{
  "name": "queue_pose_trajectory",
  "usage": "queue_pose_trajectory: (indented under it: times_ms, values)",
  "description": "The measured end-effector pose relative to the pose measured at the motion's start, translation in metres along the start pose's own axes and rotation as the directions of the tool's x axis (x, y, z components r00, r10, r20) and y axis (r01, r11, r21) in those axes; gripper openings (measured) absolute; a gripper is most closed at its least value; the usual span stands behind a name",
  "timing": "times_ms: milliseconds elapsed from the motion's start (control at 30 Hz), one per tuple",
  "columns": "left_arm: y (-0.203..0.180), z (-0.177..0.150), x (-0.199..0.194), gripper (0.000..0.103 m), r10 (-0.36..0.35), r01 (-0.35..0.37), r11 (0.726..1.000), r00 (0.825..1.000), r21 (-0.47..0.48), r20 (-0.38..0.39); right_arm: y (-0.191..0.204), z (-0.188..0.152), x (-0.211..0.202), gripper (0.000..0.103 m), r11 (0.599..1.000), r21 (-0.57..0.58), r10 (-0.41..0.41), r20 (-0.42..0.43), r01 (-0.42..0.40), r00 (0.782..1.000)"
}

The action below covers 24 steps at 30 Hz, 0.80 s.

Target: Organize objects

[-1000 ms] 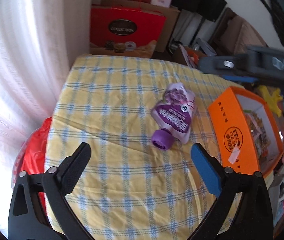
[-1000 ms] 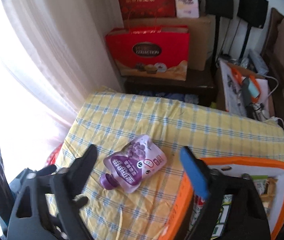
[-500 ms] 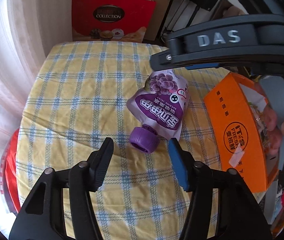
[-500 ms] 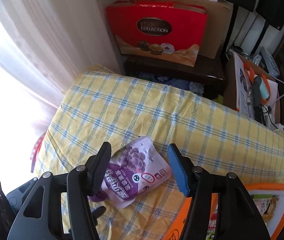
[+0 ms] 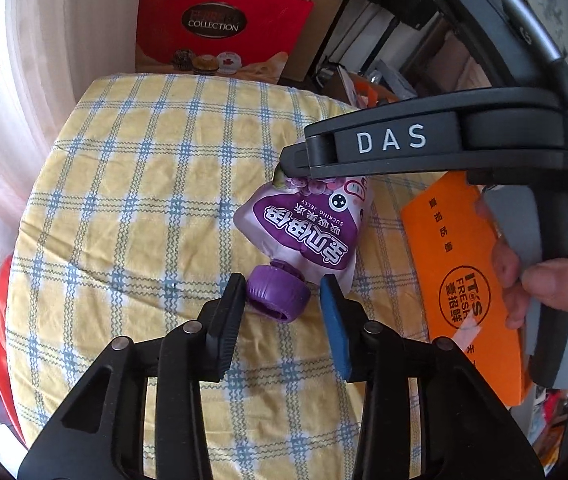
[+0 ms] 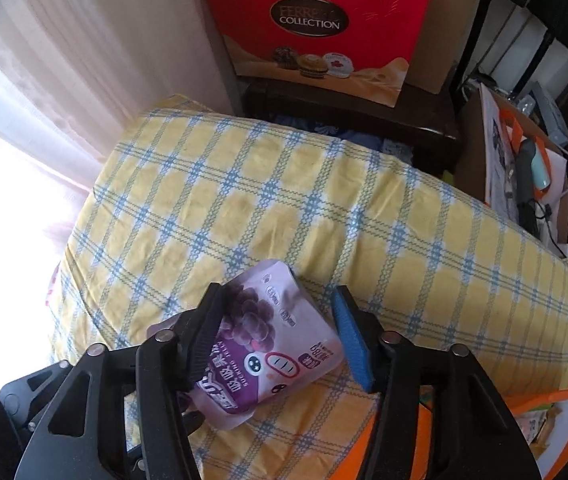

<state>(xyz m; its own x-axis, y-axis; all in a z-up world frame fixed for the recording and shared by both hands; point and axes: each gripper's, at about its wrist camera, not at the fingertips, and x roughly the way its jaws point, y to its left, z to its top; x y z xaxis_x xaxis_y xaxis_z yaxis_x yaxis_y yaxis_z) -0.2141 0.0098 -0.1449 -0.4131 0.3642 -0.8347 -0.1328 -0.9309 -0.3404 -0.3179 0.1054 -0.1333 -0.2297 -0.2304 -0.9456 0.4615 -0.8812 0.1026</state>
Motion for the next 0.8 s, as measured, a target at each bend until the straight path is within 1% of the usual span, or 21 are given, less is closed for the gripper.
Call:
queue_pose_trajectory:
  times_ms: [67, 133, 167, 233, 267, 333, 367, 400, 433, 467, 500, 533, 567, 633, 667, 700, 733, 767, 800]
  values:
    - [0.0, -0.001, -0.002, 0.035, 0.013, -0.013, 1.0, 1.0, 0.003, 0.016, 0.001, -0.001, -0.002, 0.054, 1.0, 0.0, 0.013, 0.009, -0.013, 1.0]
    - [0.003, 0.001, -0.003, 0.032, 0.013, -0.013, 1.0, 1.0, 0.0, 0.022, 0.003, -0.004, -0.005, 0.043, 0.998, 0.015, 0.067, 0.015, -0.067, 0.998]
    - [0.003, 0.001, -0.004, 0.032, 0.014, -0.013, 1.0, 1.0, -0.005, 0.023, 0.004, -0.005, -0.008, 0.043, 0.997, 0.021, 0.079, 0.021, -0.08, 0.997]
    - [0.004, 0.003, -0.003, 0.032, 0.017, -0.017, 1.0, 1.0, -0.003, 0.023, 0.01, -0.007, -0.015, 0.043, 0.997, 0.01, 0.072, 0.039, -0.072, 0.997]
    - [0.004, 0.003, -0.003, 0.03, 0.015, -0.015, 1.0, 1.0, -0.003, 0.025, 0.013, -0.007, -0.018, 0.043, 0.997, 0.005, 0.072, 0.045, -0.072, 0.996]
    - [0.002, 0.003, -0.004, 0.029, 0.011, -0.011, 1.0, 1.0, -0.002, 0.023, 0.02, -0.008, -0.022, 0.037, 0.995, -0.006, 0.102, 0.042, -0.102, 0.994]
    - [0.001, 0.002, -0.004, 0.028, 0.017, -0.017, 1.0, 1.0, 0.003, 0.02, 0.024, -0.009, -0.024, 0.036, 0.996, -0.019, 0.091, 0.043, -0.09, 0.995]
    - [0.0, 0.001, -0.006, 0.028, 0.03, -0.03, 0.999, 0.999, 0.012, 0.02, 0.027, -0.009, -0.026, 0.033, 0.998, -0.032, 0.062, 0.046, -0.061, 0.997]
    - [-0.001, 0.0, -0.006, 0.029, 0.044, -0.044, 0.999, 0.999, 0.029, 0.01, 0.03, -0.01, -0.028, 0.034, 0.999, -0.036, 0.022, 0.049, -0.02, 0.999]
    - [-0.001, -0.001, -0.005, 0.029, 0.043, -0.043, 0.998, 0.999, 0.035, 0.002, 0.03, -0.011, -0.03, 0.035, 1.0, -0.027, 0.015, 0.049, -0.013, 0.999]
    - [0.0, -0.002, -0.006, 0.03, 0.039, -0.039, 0.999, 0.999, 0.035, -0.002, 0.03, -0.012, -0.033, 0.035, 0.999, -0.016, 0.031, 0.055, -0.03, 0.998]
    - [0.001, -0.003, -0.006, 0.038, 0.042, -0.042, 0.999, 0.999, 0.032, -0.006, 0.029, -0.013, -0.035, 0.035, 0.999, -0.011, 0.036, 0.06, -0.036, 0.998]
    - [0.001, -0.004, -0.006, 0.042, 0.048, -0.048, 0.998, 0.999, 0.029, -0.004, 0.029, -0.014, -0.038, 0.035, 1.0, -0.008, 0.026, 0.066, -0.026, 0.997]
    - [0.002, -0.005, -0.007, 0.042, 0.06, -0.06, 0.998, 0.998, 0.03, 0.007, 0.027, -0.016, -0.043, 0.04, 1.0, 0.002, 0.013, 0.079, -0.013, 0.997]
    - [0.002, -0.004, -0.006, 0.042, 0.062, -0.062, 0.998, 0.998, 0.03, 0.008, 0.026, -0.017, -0.045, 0.04, 1.0, 0.011, 0.017, 0.083, -0.018, 0.996]
    - [0.002, -0.004, -0.006, 0.041, 0.063, -0.063, 0.998, 0.998, 0.03, 0.008, 0.023, -0.019, -0.048, 0.041, 0.999, 0.026, 0.026, 0.09, -0.029, 0.996]
    - [0.001, -0.004, -0.006, 0.033, 0.059, -0.06, 0.997, 0.998, 0.041, 0.012, 0.021, -0.02, -0.049, 0.042, 0.999, 0.035, 0.03, 0.091, -0.033, 0.995]
    - [-0.001, -0.005, -0.006, 0.029, 0.053, -0.054, 0.997, 0.998, 0.052, 0.013, 0.018, -0.022, -0.051, 0.044, 0.998, 0.043, 0.031, 0.091, -0.035, 0.995]
    - [-0.003, -0.005, -0.007, 0.028, 0.061, -0.061, 0.996, 0.998, 0.063, 0.016, 0.017, -0.023, -0.053, 0.046, 0.998, 0.051, 0.032, 0.092, -0.037, 0.995]
